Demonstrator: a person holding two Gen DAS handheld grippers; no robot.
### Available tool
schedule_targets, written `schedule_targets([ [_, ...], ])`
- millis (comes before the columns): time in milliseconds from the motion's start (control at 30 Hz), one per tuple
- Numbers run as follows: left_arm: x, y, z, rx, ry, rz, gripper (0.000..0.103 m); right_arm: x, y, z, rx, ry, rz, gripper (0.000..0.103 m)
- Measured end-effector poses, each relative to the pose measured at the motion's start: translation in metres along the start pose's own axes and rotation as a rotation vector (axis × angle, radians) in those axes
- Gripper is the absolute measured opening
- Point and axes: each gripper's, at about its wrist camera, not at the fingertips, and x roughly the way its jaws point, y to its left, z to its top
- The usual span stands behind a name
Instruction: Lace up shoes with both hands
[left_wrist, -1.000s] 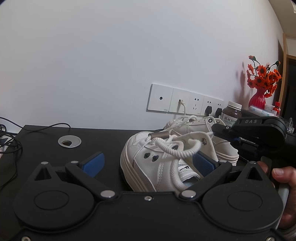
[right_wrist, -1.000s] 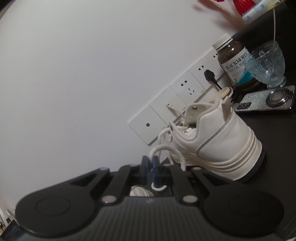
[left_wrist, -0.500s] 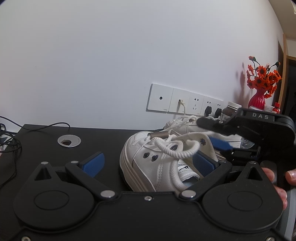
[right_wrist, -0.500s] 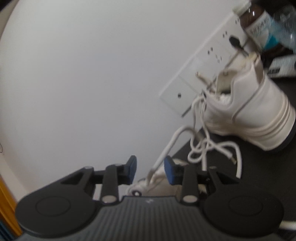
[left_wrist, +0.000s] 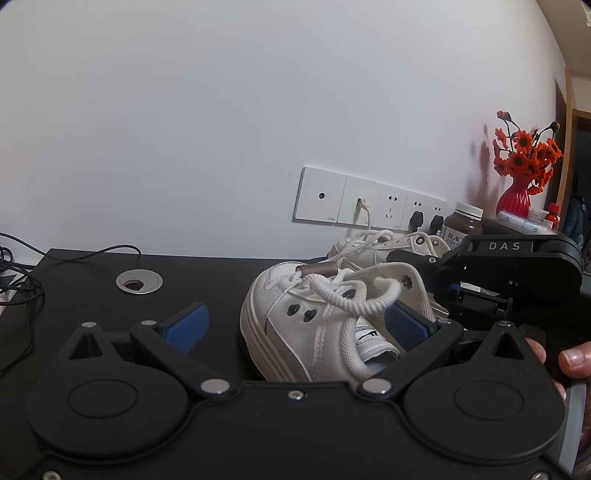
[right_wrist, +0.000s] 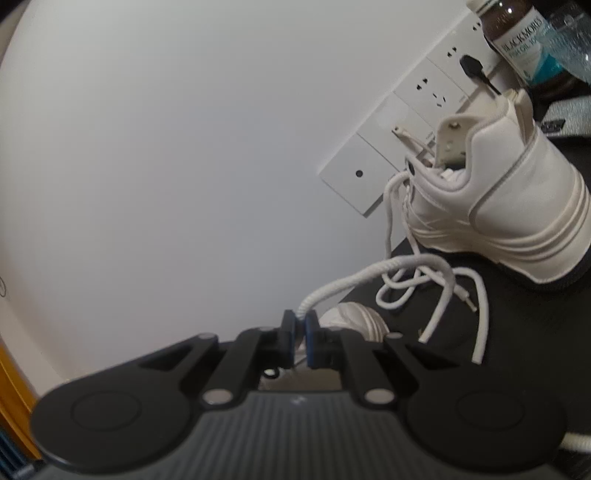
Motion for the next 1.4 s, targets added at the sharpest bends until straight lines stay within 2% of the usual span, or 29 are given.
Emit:
schedule_targets([
  [1000,0.000,0.001,0.000,0.002,-0.001,0.002,0.103,-0.011,0.005,0.002,-0.078,-0.154,-0.129,0.005],
  [1400,0.000,0.001,0.000,0.002,-0.002,0.004,0.103,-0.011,0.002,0.004,-0.076,-0.174,-0.178,0.005],
])
